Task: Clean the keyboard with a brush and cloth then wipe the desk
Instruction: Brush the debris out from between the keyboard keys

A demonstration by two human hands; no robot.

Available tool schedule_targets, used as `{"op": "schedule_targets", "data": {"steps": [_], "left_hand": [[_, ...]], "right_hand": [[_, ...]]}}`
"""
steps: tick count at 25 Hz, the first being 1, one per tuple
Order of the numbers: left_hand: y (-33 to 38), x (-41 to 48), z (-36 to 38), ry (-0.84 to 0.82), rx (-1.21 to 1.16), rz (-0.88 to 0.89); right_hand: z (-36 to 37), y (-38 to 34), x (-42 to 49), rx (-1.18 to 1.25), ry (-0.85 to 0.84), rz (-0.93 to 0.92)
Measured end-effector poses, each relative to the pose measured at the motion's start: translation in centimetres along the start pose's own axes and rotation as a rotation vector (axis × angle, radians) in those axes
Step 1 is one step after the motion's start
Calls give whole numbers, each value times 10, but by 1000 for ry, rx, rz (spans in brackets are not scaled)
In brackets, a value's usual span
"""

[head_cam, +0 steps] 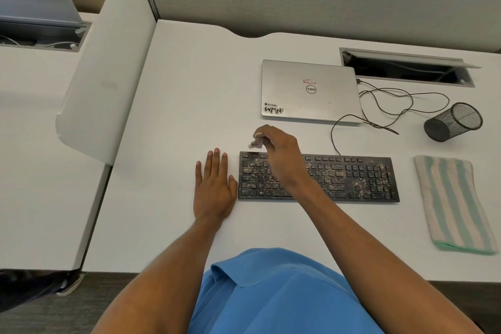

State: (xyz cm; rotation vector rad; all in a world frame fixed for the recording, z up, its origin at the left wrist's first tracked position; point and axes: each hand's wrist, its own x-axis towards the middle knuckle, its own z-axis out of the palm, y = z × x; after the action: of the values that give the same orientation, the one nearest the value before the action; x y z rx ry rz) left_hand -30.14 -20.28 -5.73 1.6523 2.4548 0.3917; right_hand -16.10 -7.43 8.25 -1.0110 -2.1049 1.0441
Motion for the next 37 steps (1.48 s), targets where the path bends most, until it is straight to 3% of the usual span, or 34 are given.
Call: {"op": "schedule_targets", "data": {"steps": [10, 16, 25, 30, 37], "left_hand": [[0, -1, 0, 3, 1, 2], [0, 0, 1, -1, 9, -2], [1, 0, 1, 1, 15, -3], [0, 0, 1, 5, 9, -2], [-1, -1, 1, -4, 18, 7]], "right_hand": [[-1, 6, -13, -102, -120, -20], [-3, 3, -9, -24, 19, 10], [-4, 6, -23, -97, -88, -5], [5, 0, -8, -57, -17, -60], [21, 4, -13, -109, -133, -100]]}}
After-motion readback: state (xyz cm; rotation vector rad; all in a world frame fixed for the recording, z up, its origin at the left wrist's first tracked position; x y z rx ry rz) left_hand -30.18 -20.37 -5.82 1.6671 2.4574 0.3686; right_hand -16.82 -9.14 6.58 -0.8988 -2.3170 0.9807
